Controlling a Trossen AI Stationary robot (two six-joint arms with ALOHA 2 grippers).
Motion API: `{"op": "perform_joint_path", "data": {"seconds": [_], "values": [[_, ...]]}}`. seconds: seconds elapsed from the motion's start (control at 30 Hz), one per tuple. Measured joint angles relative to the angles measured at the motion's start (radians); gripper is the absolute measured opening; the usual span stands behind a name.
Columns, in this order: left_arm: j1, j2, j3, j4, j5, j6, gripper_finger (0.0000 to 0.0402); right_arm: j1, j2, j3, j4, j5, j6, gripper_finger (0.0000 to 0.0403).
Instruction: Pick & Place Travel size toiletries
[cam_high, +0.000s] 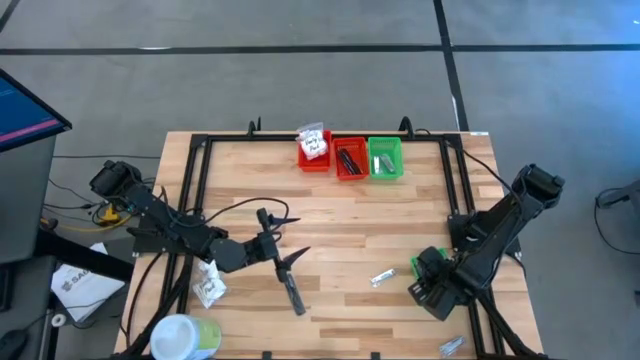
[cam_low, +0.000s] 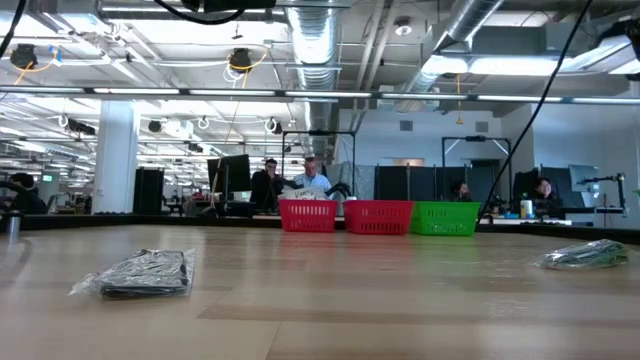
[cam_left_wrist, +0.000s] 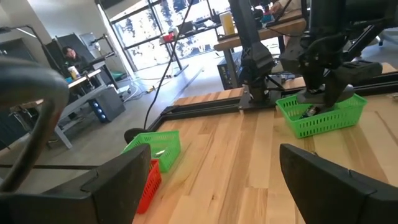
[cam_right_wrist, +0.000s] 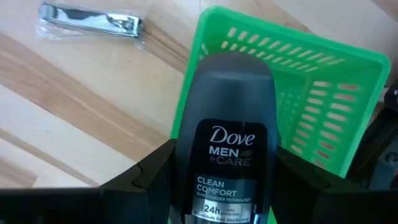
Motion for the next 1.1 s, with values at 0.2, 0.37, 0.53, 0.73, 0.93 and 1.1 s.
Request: {"op": "perform_joint_path", "data": {"seconds": [0.2, 0.37, 0.53, 0.73, 0.93, 1.1], "values": [[0.000, 0.000, 0.000, 0.000, 0.000, 0.000, 0.0347, 0.001, 0.000, -0.048, 0.042, -0.045, 0.020, 0.0192], [0.000, 0.000, 0.000, 0.000, 0.000, 0.000, 0.0347, 0.001, 0.000, -0.059, 0.070, -0.045, 0.005, 0.0208], [0.000, 0.000, 0.000, 0.000, 0.000, 0.000, 0.0347, 0.001, 0.000, -0.059, 0.083, -0.044, -0.020, 0.0238], [0.000, 0.000, 0.000, 0.000, 0.000, 0.000, 0.0347, -0.010, 0.000, -0.059, 0.068, -0.043, -0.038, 0.0247], [0.000, 0.000, 0.000, 0.000, 0.000, 0.000, 0.0347, -0.025, -0.003, -0.059, 0.063, -0.044, -0.114, 0.0247], [0.000, 0.000, 0.000, 0.000, 0.000, 0.000, 0.0347, -0.028, -0.003, -0.059, 0.063, -0.068, -0.149, 0.0247]]}}
